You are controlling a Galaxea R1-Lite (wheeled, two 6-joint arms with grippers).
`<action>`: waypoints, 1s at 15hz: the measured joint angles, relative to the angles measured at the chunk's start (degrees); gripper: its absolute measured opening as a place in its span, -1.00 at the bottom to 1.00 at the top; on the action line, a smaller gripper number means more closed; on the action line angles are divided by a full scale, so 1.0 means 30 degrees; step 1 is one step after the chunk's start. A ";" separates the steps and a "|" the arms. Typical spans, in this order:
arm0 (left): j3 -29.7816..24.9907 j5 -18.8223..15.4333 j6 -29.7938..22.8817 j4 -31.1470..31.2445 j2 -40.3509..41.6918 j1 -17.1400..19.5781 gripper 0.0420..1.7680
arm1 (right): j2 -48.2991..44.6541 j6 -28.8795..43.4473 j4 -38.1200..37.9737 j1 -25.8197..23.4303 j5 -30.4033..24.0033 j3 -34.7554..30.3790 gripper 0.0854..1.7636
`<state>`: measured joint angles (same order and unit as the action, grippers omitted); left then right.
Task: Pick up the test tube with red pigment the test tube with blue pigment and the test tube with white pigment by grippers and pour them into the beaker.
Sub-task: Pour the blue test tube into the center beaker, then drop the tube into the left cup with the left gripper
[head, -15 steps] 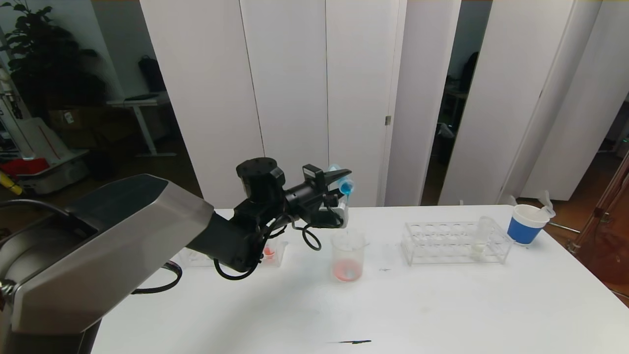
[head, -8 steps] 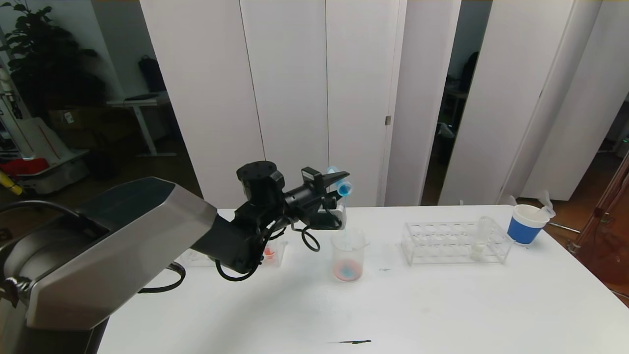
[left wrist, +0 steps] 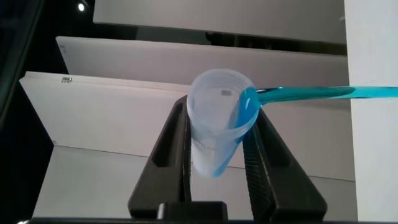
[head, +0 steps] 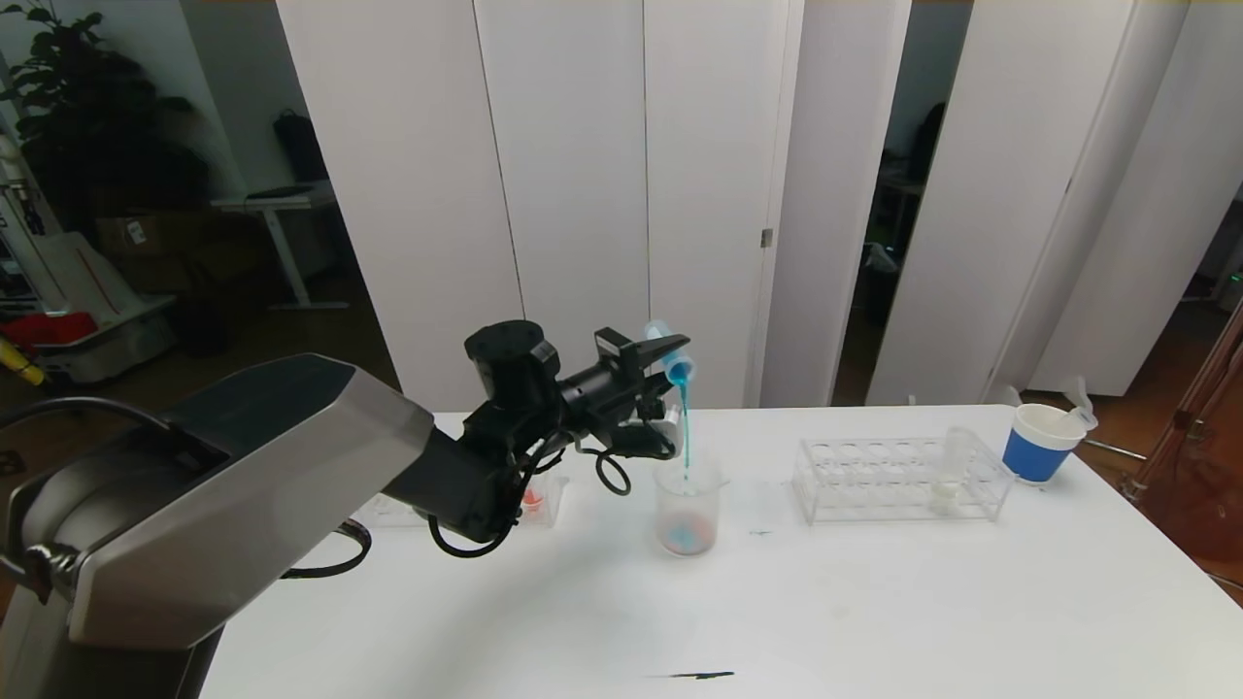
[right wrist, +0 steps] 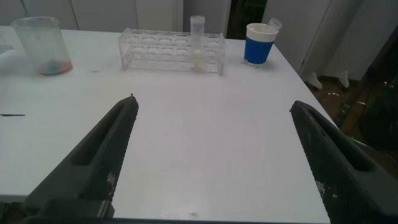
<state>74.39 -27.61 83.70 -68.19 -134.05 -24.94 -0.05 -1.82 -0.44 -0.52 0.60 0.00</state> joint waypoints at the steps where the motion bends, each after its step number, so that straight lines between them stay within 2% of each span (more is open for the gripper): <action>1: -0.0008 0.0000 0.0065 -0.0033 -0.0037 0.0000 -0.39 | 0.0000 0.0000 0.0000 0.0000 0.0000 0.0000 0.98; 15: 0.0012 -0.0219 0.0423 -0.2312 -0.0492 0.0000 -0.39 | 0.0000 0.0000 0.0000 0.0000 0.0000 0.0000 0.98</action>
<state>74.42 -28.27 84.97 -75.13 -135.52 -24.94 -0.05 -1.82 -0.44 -0.52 0.60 0.00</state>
